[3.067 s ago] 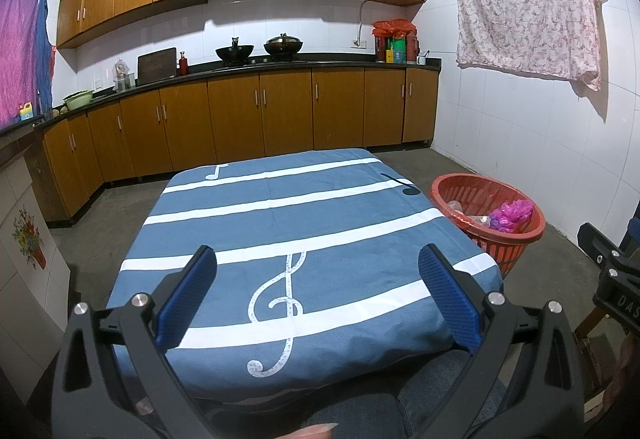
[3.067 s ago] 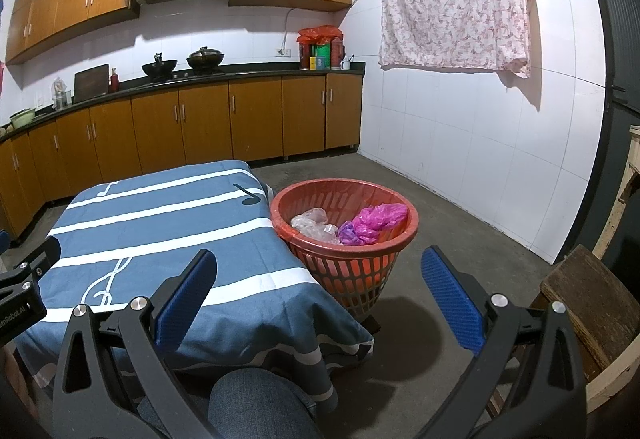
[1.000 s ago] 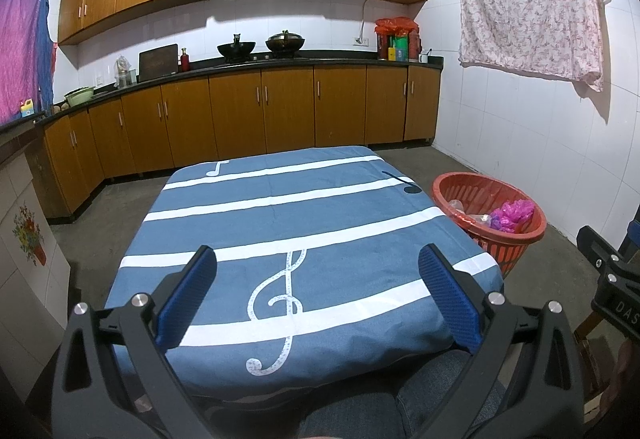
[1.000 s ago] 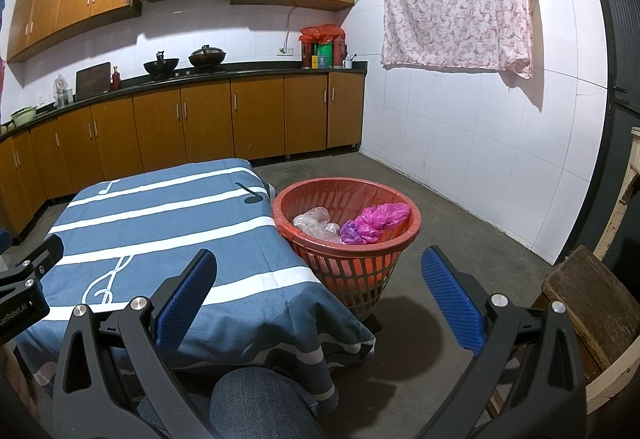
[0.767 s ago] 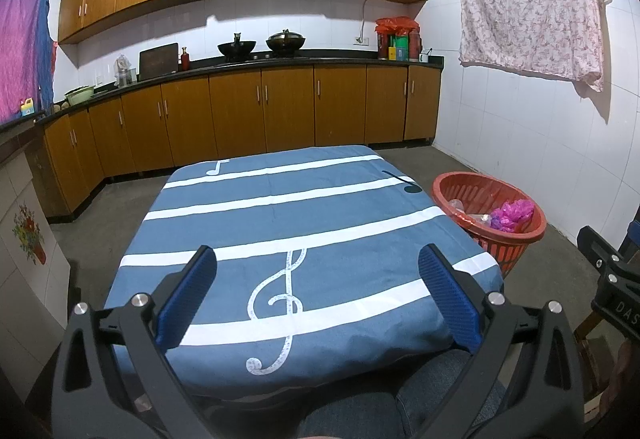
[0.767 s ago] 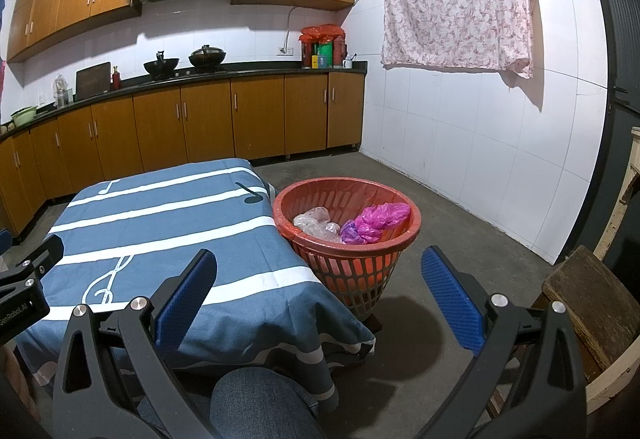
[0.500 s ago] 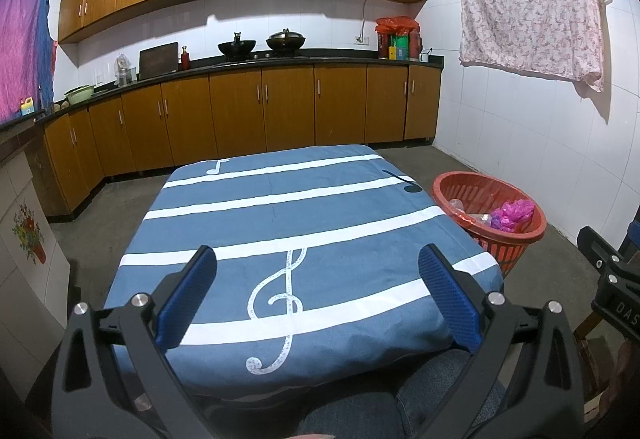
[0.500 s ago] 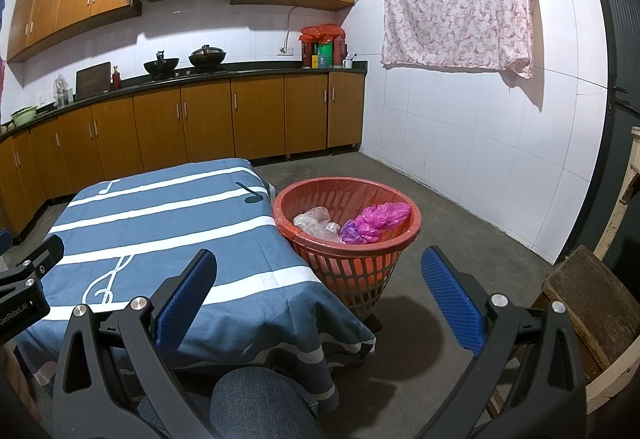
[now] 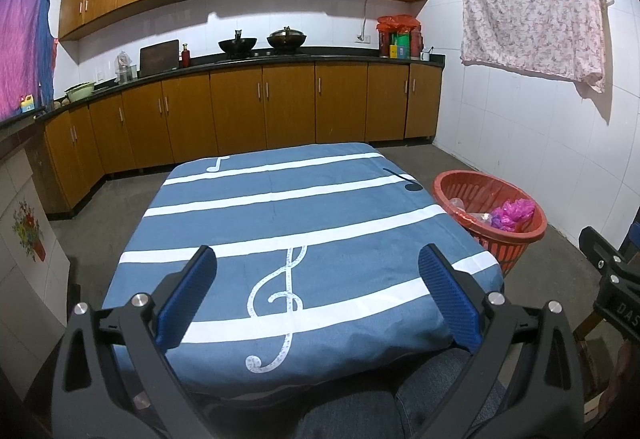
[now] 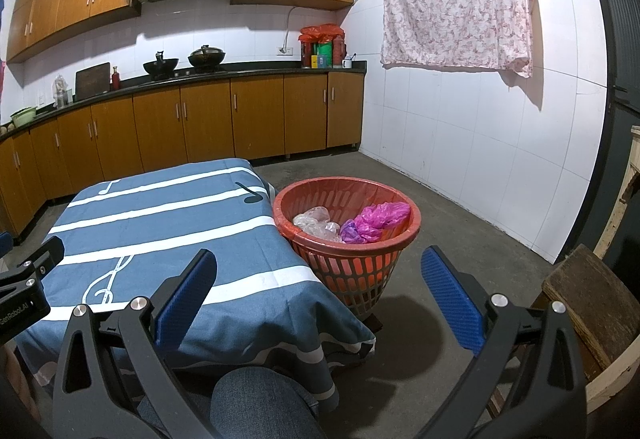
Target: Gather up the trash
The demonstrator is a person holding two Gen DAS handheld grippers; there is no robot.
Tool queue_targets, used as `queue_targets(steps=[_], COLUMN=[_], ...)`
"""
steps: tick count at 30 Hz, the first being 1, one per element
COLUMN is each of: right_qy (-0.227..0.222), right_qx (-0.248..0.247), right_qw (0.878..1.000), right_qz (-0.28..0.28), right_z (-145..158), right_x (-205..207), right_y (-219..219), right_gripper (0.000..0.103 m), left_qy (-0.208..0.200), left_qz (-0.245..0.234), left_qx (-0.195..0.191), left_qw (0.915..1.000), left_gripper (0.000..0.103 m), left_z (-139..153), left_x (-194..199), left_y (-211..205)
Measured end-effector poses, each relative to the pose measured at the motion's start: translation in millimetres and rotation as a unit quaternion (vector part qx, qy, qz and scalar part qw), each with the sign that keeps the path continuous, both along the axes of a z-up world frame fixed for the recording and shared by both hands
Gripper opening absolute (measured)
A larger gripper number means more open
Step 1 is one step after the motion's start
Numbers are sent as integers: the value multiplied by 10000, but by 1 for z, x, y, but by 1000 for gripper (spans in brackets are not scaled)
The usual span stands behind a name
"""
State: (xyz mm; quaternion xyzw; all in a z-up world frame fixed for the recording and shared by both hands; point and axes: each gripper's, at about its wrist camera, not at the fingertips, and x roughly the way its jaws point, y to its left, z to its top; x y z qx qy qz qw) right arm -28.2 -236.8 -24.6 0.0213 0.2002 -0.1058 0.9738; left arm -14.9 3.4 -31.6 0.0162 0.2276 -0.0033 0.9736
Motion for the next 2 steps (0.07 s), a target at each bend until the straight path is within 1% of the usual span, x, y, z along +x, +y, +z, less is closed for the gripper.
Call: queue_targets(steps=[2], right_qy=[1], right_qx=[0], right_qw=[10000], right_qz=[1], right_z=[0], right_x=[0], right_y=[0], right_gripper=[101], left_qy=[1], left_qz=[6], left_qx=[-1], left_qw=[10000], left_gripper=[99], left_z=[0], left_x=[0], left_y=[0])
